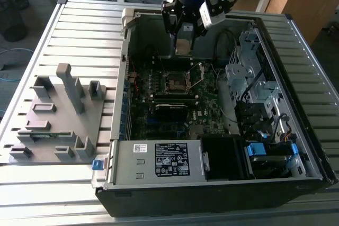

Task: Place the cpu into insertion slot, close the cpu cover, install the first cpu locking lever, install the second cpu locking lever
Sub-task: 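Place the cpu into insertion slot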

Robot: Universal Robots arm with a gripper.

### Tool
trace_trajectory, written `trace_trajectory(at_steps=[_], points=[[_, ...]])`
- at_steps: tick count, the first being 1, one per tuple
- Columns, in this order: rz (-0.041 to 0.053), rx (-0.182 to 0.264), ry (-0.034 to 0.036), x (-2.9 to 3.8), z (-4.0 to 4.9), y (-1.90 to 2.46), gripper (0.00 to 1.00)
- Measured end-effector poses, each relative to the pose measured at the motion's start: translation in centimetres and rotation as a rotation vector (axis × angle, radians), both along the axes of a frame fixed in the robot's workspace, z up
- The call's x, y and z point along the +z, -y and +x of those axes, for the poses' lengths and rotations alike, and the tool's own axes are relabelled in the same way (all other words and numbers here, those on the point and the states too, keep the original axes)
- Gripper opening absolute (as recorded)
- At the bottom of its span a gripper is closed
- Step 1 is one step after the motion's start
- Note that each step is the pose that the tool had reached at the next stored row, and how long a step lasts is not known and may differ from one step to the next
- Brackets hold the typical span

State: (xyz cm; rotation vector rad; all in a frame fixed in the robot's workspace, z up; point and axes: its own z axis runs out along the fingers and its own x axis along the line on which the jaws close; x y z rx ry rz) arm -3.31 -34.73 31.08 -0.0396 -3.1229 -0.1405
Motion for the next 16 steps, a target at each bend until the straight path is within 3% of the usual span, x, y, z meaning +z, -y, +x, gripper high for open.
trace_trajectory(at_steps=[8,16], points=[[0.0000,0.000,0.0000,-0.11,0.00,0.00,0.54],[-0.0001,0.000,0.0000,-1.30,0.00,0.00,0.54]])
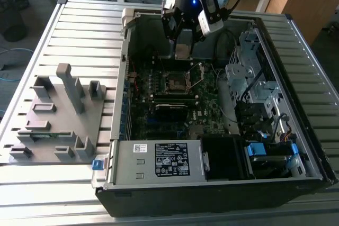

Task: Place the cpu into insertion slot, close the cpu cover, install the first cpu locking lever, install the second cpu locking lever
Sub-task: 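Place the cpu into insertion slot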

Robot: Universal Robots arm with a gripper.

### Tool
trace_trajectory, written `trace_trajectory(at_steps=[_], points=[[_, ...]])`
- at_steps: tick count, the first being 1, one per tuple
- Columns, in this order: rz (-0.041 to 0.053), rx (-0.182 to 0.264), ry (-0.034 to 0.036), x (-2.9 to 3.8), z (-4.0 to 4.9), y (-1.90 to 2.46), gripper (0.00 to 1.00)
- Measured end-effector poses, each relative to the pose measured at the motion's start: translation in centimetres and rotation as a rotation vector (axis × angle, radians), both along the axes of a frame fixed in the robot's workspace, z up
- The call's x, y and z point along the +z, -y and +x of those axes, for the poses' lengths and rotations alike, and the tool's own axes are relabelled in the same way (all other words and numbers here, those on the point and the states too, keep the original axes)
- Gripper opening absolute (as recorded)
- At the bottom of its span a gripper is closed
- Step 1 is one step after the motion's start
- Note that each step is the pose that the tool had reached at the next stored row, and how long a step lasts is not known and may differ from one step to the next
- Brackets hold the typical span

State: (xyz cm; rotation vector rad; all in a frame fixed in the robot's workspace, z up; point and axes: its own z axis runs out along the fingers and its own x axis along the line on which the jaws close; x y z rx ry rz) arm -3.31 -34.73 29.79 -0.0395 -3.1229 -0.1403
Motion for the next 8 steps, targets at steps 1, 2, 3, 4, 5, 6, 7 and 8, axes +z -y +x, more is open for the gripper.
trace_trajectory(at_steps=[1,2,3,4,5,6,7,8], points=[[0.0000,0.000,0.0000,-0.09,0.00,0.00,0.54],[0.0000,0.000,-0.0001,-0.16,0.00,0.00,0.54],[-0.0001,0.000,-0.0001,-0.19,0.00,0.00,0.54],[-0.0004,0.000,-0.0002,-0.20,0.00,0.00,0.54],[-0.0002,0.000,-0.0001,-0.23,0.00,0.00,0.54],[0.0001,0.000,0.0001,-0.33,0.00,0.00,0.54],[0.0001,0.000,0.0001,-0.47,-0.01,0.00,0.54],[0.0000,0.000,0.0000,-0.62,-0.01,0.00,0.54]])
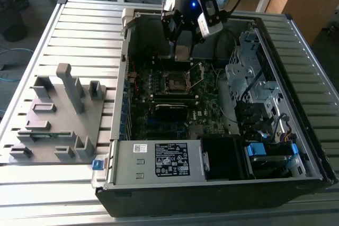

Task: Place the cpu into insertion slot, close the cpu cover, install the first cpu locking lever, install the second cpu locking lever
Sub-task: 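Place the cpu into insertion slot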

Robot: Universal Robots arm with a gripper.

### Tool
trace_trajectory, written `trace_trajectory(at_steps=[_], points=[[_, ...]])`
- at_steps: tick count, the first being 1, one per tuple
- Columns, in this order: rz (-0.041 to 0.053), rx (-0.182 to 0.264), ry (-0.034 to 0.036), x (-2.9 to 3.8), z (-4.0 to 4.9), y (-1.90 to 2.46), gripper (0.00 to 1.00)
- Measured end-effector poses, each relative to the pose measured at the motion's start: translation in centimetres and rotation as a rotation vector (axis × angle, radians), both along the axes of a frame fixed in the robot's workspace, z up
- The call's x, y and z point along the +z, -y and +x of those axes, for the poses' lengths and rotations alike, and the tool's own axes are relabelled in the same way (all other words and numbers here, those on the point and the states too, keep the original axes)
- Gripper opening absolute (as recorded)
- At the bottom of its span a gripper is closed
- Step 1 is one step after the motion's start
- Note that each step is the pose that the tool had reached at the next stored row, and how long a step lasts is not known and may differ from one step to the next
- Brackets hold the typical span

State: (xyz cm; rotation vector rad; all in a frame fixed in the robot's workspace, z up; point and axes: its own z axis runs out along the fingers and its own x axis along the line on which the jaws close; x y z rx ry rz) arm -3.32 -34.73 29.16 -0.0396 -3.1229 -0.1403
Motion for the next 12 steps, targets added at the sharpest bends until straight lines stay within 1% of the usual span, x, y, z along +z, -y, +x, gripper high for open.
trace_trajectory(at_steps=[4,12], points=[[0.0000,0.000,0.0000,-0.50,0.00,0.00,0.54],[0.0000,0.000,0.0001,-0.57,-0.06,0.00,0.54]])
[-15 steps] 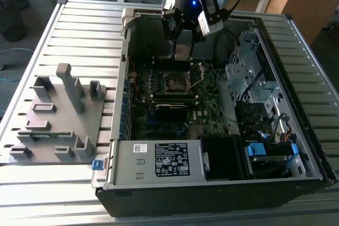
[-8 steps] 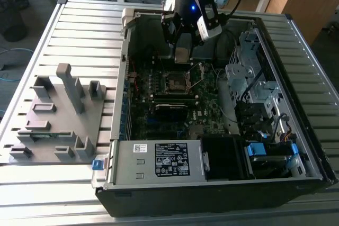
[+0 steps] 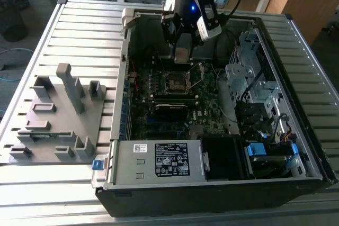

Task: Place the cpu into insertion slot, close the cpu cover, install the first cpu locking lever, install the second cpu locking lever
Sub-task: 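Place the cpu into insertion slot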

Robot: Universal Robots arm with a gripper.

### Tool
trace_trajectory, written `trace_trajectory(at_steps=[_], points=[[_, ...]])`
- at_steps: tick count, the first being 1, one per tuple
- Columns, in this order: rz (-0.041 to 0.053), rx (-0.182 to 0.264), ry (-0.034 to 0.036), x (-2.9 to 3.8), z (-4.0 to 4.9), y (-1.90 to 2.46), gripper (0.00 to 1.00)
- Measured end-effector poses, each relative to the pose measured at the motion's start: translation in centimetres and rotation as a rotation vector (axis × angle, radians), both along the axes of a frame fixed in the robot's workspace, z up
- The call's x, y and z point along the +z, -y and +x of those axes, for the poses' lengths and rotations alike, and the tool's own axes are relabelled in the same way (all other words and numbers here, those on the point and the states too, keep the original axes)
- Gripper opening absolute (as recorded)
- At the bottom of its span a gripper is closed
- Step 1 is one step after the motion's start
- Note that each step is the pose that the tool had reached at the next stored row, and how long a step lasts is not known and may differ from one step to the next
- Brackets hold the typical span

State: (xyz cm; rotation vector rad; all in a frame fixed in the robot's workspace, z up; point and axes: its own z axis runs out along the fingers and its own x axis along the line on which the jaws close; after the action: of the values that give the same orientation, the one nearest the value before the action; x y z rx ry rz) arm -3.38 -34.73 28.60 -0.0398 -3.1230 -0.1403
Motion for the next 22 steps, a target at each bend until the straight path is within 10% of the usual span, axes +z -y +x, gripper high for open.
trace_trajectory(at_steps=[22], points=[[0.0001,0.000,0.0007,-1.43,-0.06,0.00,0.54]])
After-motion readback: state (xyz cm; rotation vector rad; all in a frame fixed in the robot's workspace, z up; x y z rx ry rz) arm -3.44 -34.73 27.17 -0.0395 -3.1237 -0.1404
